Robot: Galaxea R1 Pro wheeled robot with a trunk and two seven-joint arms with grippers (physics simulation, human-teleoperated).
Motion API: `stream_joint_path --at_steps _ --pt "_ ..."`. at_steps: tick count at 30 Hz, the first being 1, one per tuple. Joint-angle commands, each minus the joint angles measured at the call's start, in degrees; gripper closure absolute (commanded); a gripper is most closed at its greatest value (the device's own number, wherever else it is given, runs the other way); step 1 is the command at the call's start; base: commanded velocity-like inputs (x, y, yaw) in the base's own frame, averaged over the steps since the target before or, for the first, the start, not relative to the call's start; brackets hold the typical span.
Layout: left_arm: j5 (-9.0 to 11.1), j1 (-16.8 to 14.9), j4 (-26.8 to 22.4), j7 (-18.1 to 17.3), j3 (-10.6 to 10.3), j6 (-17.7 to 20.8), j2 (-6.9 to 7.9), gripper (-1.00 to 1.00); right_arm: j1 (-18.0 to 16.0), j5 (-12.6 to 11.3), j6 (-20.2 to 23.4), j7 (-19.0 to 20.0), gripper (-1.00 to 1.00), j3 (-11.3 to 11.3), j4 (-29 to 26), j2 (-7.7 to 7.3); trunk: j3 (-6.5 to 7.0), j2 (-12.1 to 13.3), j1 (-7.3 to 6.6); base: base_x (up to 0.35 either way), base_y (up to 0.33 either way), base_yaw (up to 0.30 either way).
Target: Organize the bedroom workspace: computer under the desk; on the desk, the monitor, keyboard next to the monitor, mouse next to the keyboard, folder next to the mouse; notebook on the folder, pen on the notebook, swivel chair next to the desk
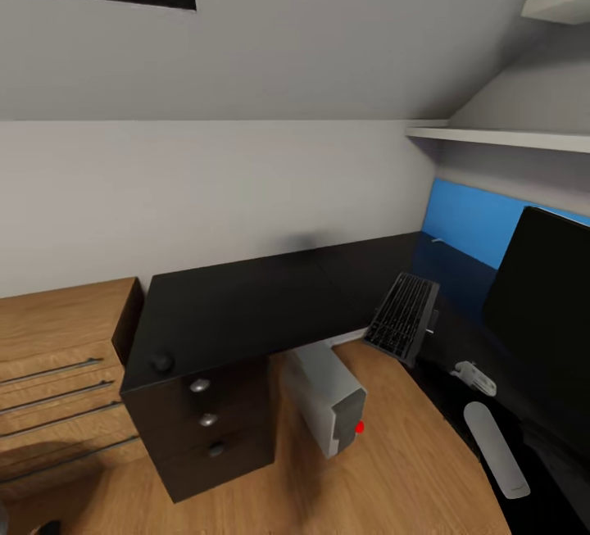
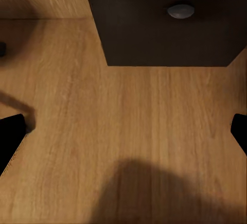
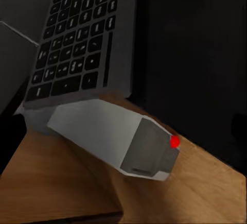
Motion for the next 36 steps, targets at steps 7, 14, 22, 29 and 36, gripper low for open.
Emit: stream_joint_path --at_steps 7,14,22,29,36 --pt "0.6 0.0 0.0 0.3 -0.2 -0.3 -0.01 -1.0 0.0 -0.5 0.1 0.0 -1.0 0.1 0.0 0.04 -0.05 0.0 -0.02 -0.16 0.208 -0.001" --pt "0.7 0.0 -0.2 0.5 -0.2 -0.3 -0.06 -1.0 0.0 -0.5 0.2 7.2 -1.0 0.6 1.0 0.24 -0.05 0.0 -0.02 -0.031 0.043 0.0" --pt "0.8 0.0 -0.5 0.9 -0.2 -0.4 -0.55 -1.0 0.0 -0.2 -10.6 16.2 -1.0 1.8 7.0 5.53 -1.3 -2.8 1.52 -0.003 0.005 0.0" --pt "0.8 0.0 -0.6 0.9 -0.2 -0.4 -1.04 -1.0 -1.9 -0.5 -38.6 16.3 -1.0 2.0 20.3 15.14 -2.56 -5.6 3.06 0.0 0.0 0.0" --pt "0.8 0.0 -0.6 0.9 -0.2 -0.4 -1.1 -1.0 -4.7 -0.7 -43.5 16.2 -1.0 1.8 25.1 17.21 -3.82 -8.5 4.6 0.0 0.0 0.0"
